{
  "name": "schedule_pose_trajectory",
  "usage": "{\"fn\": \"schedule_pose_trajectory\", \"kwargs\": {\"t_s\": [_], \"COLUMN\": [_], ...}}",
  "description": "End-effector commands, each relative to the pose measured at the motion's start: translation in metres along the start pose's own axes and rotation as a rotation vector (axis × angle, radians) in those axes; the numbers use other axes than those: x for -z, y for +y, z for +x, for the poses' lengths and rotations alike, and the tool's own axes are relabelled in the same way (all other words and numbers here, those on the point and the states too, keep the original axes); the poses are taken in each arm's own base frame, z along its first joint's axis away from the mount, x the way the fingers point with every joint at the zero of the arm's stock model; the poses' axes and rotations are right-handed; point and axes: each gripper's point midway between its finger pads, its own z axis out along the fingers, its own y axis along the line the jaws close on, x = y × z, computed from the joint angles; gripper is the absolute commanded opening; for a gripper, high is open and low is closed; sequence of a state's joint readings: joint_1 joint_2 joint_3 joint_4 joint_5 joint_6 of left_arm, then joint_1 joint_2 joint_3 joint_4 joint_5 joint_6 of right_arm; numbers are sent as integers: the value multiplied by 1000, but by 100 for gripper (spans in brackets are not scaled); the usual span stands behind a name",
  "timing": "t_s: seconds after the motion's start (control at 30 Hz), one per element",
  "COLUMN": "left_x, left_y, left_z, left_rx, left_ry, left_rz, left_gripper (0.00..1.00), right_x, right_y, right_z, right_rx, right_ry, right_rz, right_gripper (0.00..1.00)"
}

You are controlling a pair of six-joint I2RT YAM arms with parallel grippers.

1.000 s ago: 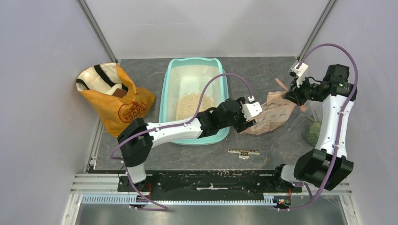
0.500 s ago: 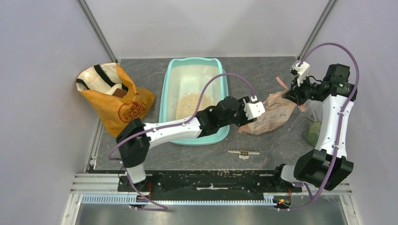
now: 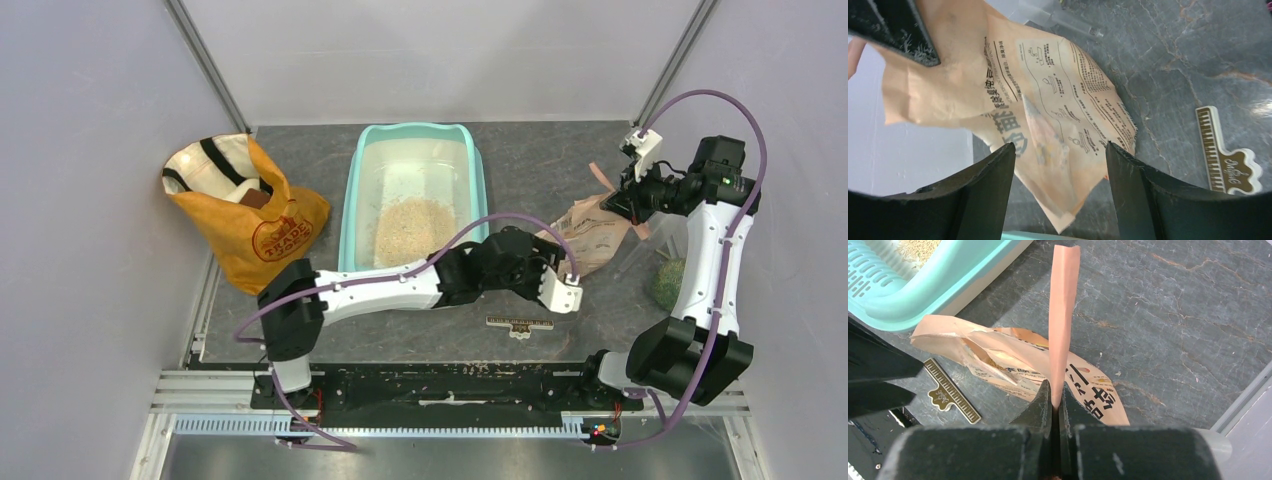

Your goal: Fill the litter box with clean litter

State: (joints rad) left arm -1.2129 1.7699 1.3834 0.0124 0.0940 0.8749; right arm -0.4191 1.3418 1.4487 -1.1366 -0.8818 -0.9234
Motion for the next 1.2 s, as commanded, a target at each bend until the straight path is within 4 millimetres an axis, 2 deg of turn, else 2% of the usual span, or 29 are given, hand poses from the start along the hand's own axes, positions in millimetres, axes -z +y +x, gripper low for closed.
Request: {"fn": "schedule_pose_trajectory", "kwargs": {"t_s": [0.0,0.13,0.33,0.47,0.63,0.87,0.97,1.07,1.17], "left_x": [-17,-34,-47,-43,-33,-23,-22,-20,-21], "left_y": [20,24,19,19,7,-9,-19,-30,-29], "left_z": [-1,4,29,44,56,56,56,56,61], "left_rx": [-101,-67,45,120,218,378,408,418,424], "left_ry": [49,93,173,223,297,338,340,338,352], "left_rz": [-24,-14,29,47,109,225,292,349,342], "left_gripper": [74,74,74,74,74,73,70,62,54], "right_x": [4,4,6,6,6,5,4,4,4], "right_y": [-4,-4,-3,-3,-4,-4,-3,-3,-3], "right_z": [-17,-18,-20,-19,-20,-20,-19,-20,-20], "right_rx": [4,0,6,3,3,-2,-7,-10,-14], "right_ry": [-47,-51,-53,-54,-53,-55,-56,-59,-61], "right_rz": [11,9,14,13,14,9,7,4,0], "right_gripper": [0,0,0,0,0,0,0,0,0]}}
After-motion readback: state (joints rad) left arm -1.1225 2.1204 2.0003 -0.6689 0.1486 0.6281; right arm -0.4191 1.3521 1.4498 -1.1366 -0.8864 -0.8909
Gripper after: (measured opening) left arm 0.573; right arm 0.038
